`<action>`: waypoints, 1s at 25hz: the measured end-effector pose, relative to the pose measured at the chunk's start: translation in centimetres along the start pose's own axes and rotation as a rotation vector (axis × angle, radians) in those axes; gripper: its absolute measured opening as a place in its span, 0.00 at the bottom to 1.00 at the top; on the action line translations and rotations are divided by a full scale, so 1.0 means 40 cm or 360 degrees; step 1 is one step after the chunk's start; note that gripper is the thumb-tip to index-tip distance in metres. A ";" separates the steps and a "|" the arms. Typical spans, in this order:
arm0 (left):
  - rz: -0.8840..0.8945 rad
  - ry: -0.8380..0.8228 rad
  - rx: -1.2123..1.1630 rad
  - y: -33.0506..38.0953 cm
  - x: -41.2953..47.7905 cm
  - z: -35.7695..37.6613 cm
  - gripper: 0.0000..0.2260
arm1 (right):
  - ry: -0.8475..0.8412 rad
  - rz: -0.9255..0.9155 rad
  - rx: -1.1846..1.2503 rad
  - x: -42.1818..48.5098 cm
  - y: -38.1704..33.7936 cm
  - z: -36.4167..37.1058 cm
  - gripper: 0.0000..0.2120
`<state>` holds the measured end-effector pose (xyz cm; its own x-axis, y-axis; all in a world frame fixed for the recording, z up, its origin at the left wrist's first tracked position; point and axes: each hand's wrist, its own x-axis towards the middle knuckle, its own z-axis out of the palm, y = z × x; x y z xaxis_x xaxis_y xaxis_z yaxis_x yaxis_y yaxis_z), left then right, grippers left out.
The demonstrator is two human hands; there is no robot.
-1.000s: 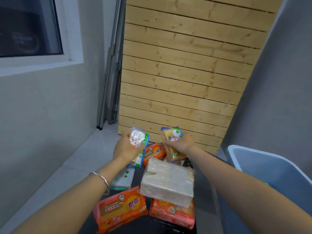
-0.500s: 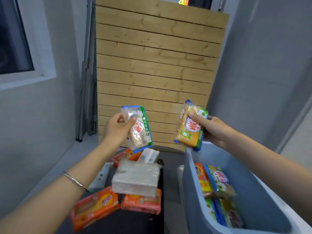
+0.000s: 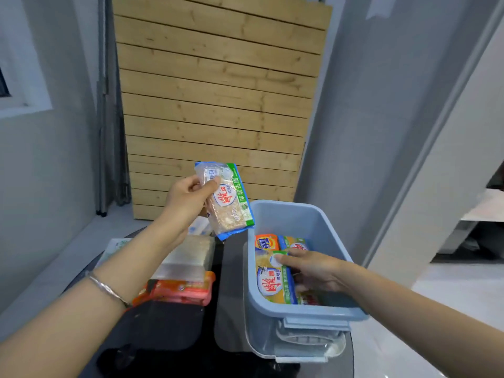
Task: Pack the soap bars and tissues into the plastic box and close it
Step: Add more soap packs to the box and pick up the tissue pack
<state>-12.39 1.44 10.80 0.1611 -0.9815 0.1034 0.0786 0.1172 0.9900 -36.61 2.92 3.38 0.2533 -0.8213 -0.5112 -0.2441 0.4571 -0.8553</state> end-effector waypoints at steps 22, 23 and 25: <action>-0.0671 -0.1301 0.0685 -0.149 -0.058 0.324 0.15 | 0.1225 -0.0832 0.0124 0.000 -0.061 -0.146 0.14; -0.0741 -0.1345 0.0705 -0.166 -0.064 0.333 0.15 | 0.1220 -0.0848 0.0115 0.012 -0.058 -0.141 0.14; -0.0791 -0.1425 0.0723 -0.191 -0.069 0.342 0.20 | 0.1225 -0.0889 0.0043 0.031 -0.051 -0.135 0.13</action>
<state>-26.91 1.20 4.28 -0.5686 -0.6802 -0.4626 -0.4585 -0.2049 0.8648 -40.84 -0.86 4.96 -0.3616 -0.9185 0.1600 -0.2500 -0.0699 -0.9657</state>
